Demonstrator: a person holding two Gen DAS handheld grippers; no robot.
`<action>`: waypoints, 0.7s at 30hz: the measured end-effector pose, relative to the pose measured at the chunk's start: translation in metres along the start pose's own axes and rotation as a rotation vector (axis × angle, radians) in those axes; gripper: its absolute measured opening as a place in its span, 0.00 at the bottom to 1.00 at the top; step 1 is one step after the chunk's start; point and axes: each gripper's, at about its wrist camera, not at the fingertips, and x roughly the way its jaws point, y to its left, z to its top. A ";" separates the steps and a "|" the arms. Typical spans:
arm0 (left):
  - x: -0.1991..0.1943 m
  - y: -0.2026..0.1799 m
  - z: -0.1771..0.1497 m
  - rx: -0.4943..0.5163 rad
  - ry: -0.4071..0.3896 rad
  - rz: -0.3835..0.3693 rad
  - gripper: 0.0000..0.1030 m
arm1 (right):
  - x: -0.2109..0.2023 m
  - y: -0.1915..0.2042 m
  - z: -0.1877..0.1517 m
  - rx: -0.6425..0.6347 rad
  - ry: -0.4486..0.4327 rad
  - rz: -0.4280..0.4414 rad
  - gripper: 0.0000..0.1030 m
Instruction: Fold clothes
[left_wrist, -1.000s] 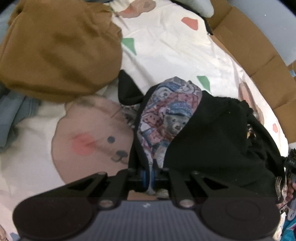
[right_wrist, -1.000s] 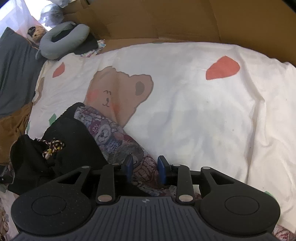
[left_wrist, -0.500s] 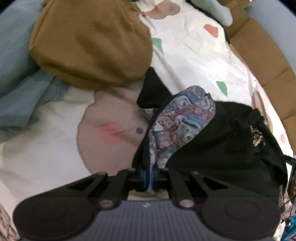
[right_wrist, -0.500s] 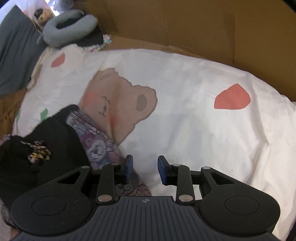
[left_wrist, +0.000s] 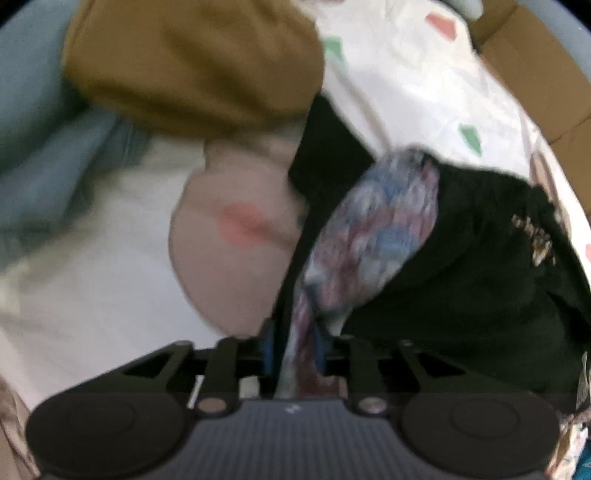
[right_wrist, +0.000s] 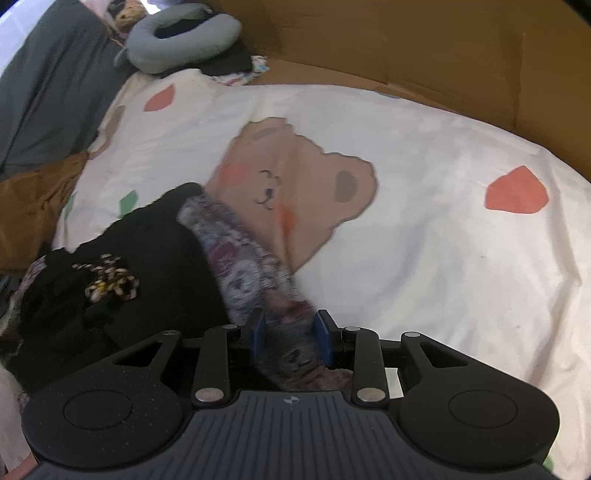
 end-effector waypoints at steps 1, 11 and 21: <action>-0.004 -0.002 0.004 0.002 -0.029 -0.009 0.40 | -0.001 0.002 -0.001 -0.008 -0.001 0.001 0.31; -0.017 -0.041 0.042 0.083 -0.192 -0.049 0.43 | -0.007 0.000 0.009 -0.027 -0.049 -0.004 0.32; 0.009 -0.052 0.063 0.091 -0.226 -0.041 0.43 | 0.017 -0.009 0.019 -0.087 -0.015 -0.091 0.32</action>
